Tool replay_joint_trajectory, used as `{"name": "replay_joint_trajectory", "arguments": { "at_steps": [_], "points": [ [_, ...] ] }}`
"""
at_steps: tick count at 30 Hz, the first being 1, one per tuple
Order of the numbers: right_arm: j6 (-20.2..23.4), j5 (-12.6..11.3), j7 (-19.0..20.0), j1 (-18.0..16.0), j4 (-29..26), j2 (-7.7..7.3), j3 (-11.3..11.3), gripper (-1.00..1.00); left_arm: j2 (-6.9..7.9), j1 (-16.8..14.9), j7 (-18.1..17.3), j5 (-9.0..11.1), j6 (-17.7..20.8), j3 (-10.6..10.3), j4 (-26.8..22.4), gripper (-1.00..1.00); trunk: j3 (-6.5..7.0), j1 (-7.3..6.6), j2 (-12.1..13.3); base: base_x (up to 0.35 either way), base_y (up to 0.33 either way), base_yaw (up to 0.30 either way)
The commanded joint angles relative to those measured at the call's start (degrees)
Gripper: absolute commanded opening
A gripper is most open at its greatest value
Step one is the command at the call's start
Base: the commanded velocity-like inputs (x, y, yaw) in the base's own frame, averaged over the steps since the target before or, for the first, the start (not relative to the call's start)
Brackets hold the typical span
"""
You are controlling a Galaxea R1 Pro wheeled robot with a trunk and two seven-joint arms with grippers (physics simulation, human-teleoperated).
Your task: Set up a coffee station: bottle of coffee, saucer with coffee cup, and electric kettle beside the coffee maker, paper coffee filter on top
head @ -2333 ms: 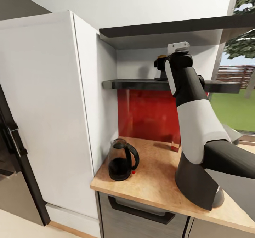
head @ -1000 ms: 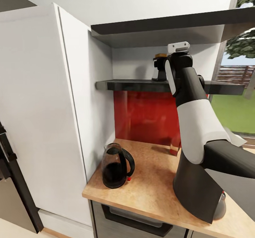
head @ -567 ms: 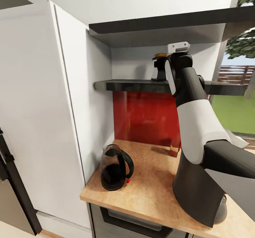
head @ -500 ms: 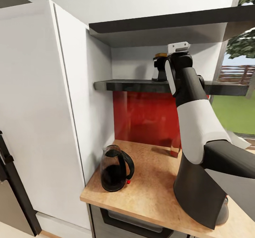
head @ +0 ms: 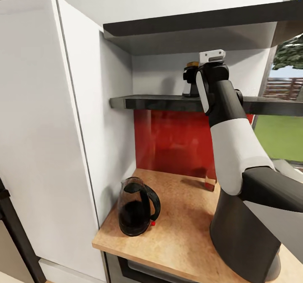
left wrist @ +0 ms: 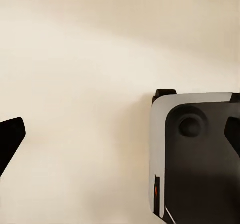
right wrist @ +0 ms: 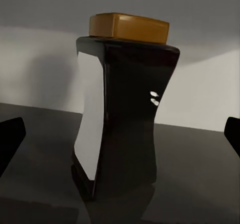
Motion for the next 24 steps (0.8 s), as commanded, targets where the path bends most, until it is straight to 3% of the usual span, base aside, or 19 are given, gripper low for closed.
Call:
{"name": "replay_joint_trajectory", "arguments": {
  "at_steps": [1,24],
  "points": [
    [0.2,0.1,-0.1,0.0,0.0,0.03,0.0,1.00,0.02,0.0,-0.3,0.3,-0.1,0.1,0.1,1.00,-0.03,0.03,0.0,0.036,0.000,0.000],
    [0.2,0.2,-0.1,0.0,0.1,0.03,0.0,1.00,0.02,0.1,-0.4,0.3,-0.1,0.1,0.1,1.00,-0.03,0.03,0.0,0.078,0.000,0.000]
  ]
}}
